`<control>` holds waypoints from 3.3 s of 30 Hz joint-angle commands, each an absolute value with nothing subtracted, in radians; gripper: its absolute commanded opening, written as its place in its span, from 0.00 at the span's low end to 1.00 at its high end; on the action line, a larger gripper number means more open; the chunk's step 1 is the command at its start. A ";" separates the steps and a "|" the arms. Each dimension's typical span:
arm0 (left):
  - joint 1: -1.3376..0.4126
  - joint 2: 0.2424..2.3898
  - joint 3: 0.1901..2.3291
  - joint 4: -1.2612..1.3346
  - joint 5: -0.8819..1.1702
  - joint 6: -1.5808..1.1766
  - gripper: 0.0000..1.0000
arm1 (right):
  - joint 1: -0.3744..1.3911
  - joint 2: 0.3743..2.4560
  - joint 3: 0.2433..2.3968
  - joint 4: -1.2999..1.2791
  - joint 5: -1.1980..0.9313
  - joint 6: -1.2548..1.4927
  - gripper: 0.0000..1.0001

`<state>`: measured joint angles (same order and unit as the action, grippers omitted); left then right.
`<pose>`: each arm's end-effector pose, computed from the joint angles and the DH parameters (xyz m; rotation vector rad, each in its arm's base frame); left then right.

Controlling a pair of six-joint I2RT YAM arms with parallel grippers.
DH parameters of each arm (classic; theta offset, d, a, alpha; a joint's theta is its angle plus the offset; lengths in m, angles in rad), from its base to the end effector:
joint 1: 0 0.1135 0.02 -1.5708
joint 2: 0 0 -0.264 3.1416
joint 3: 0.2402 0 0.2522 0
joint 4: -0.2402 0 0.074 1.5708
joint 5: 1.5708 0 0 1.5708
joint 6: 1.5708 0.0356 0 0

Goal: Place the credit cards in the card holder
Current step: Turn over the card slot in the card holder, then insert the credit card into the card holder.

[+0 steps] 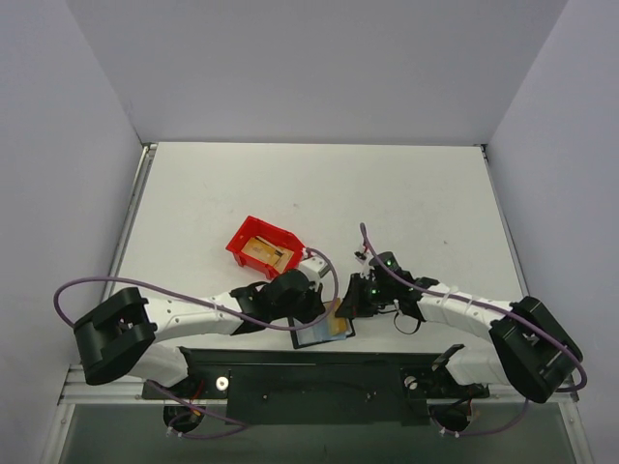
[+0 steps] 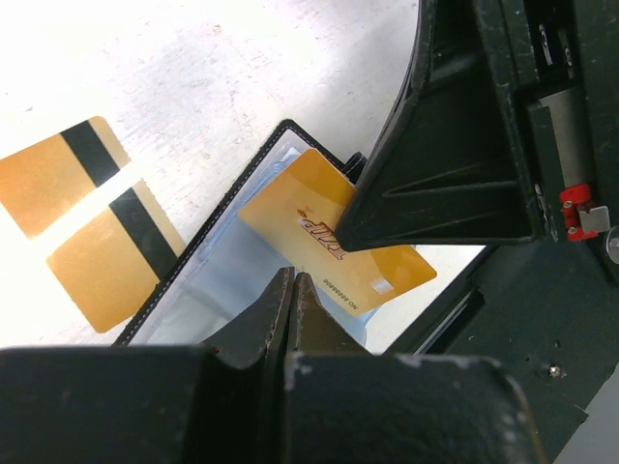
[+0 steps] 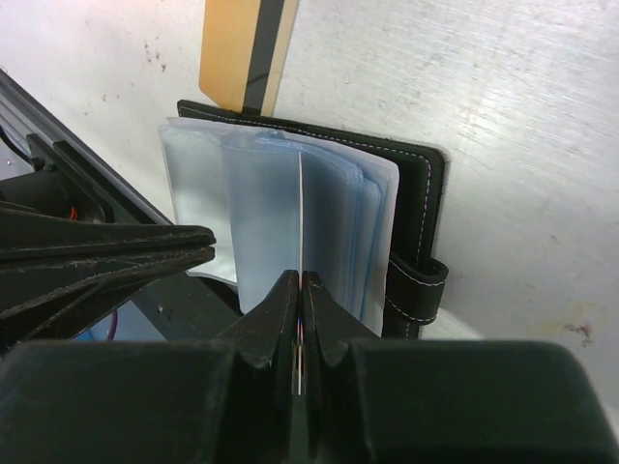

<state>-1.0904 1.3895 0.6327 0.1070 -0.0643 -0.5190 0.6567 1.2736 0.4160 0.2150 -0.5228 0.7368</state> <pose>0.1309 -0.2463 0.1823 0.6246 2.2589 -0.7854 0.1731 0.1559 0.1571 -0.2284 2.4477 1.2826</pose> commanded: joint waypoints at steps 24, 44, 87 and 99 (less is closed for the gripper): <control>-1.000 1.197 0.569 0.054 -0.138 -0.531 0.00 | 0.718 1.365 0.509 0.325 -0.604 0.784 0.00; -0.983 1.141 0.546 0.032 -0.152 -0.537 0.00 | 0.775 1.486 0.566 0.420 -0.634 0.822 0.00; -0.988 1.169 0.405 0.025 -0.124 -0.643 0.00 | 0.729 1.448 0.463 0.383 -0.620 0.773 0.00; -0.988 1.080 0.414 -0.064 -0.152 -0.650 0.00 | 0.727 1.468 0.456 0.413 -0.635 0.784 0.00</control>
